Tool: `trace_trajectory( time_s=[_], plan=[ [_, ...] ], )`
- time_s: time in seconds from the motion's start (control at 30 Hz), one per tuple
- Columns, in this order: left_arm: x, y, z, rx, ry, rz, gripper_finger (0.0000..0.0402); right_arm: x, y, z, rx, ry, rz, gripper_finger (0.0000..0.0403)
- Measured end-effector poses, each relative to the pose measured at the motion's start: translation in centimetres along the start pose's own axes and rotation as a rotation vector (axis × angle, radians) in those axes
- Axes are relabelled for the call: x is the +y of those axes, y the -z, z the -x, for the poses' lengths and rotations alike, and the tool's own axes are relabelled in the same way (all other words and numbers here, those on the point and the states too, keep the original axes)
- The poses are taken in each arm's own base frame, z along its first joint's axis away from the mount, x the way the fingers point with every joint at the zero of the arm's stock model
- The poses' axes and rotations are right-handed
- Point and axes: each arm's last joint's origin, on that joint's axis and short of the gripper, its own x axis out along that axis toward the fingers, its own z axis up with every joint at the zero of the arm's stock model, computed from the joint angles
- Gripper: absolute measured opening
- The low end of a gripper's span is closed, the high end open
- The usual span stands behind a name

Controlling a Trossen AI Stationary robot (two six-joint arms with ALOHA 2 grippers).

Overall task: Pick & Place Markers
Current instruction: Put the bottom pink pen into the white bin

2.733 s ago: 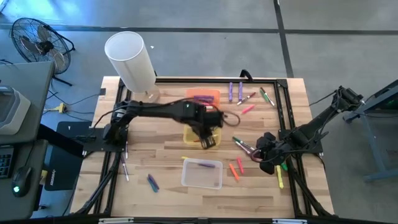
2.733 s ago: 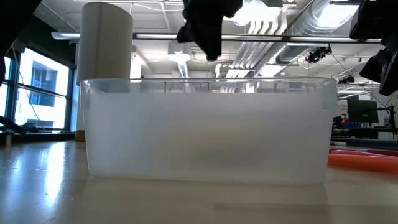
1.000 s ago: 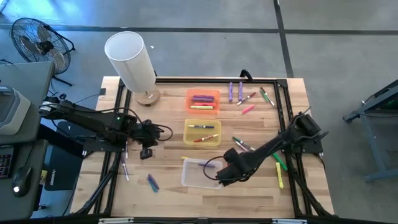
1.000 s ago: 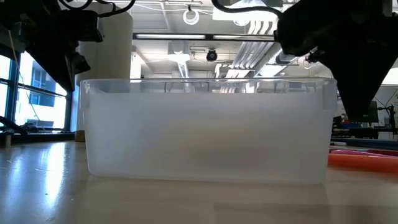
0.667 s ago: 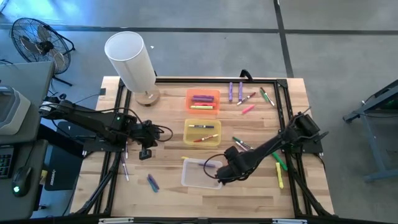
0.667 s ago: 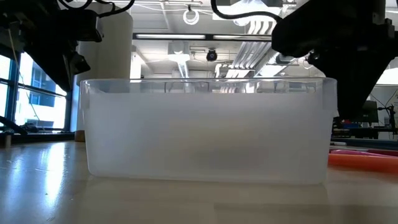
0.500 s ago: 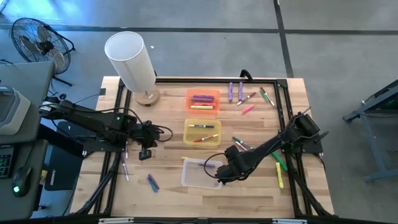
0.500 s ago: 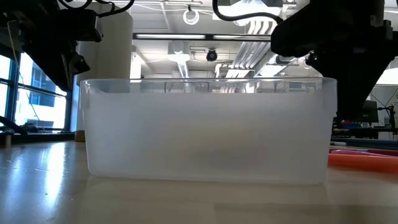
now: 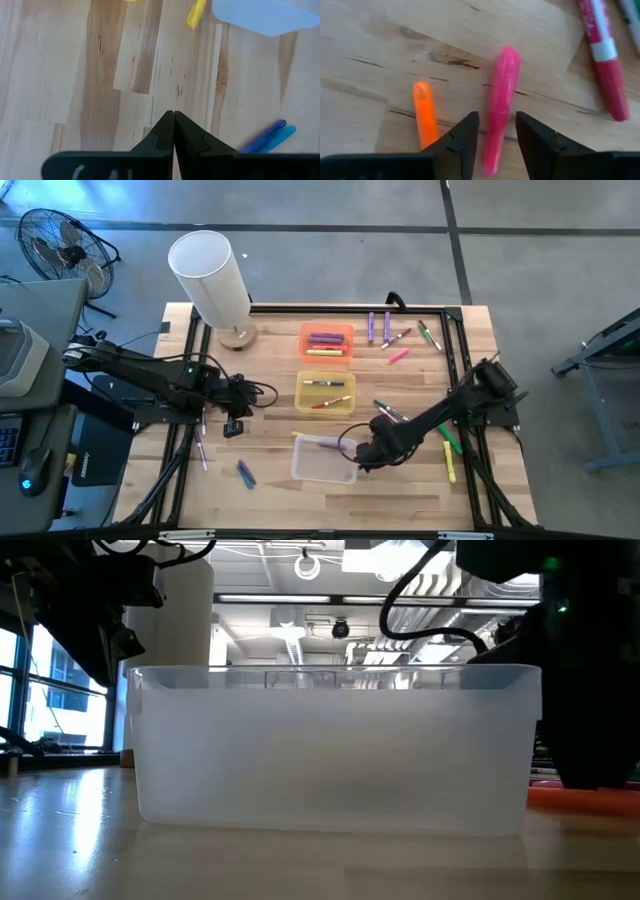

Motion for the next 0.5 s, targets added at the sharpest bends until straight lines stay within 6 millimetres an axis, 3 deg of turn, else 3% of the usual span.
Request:
trace_trajectory(
  time_s=[0.2, 0.3, 0.43, 0.5],
  plan=[
    [0.0, 0.0, 0.0, -0.003, 0.001, -0.001, 0.0001, -0.4, 0.0, -0.7, 0.039, -0.010, -0.006, 0.0035],
    [0.0, -0.1, 0.0, -0.009, 0.003, -0.005, 0.0001, -0.1, 0.0, -0.2, 0.025, -0.003, 0.035, 0.0025],
    [0.0, -0.1, 0.0, -0.009, 0.002, -0.005, 0.0001, 0.0, -0.2, 1.9, 0.006, 0.016, 0.052, 0.0028],
    [0.0, -0.1, 0.0, -0.011, 0.003, -0.005, 0.0001, -0.1, -0.2, 4.2, -0.023, -0.006, 0.066, 0.0026]
  ],
)
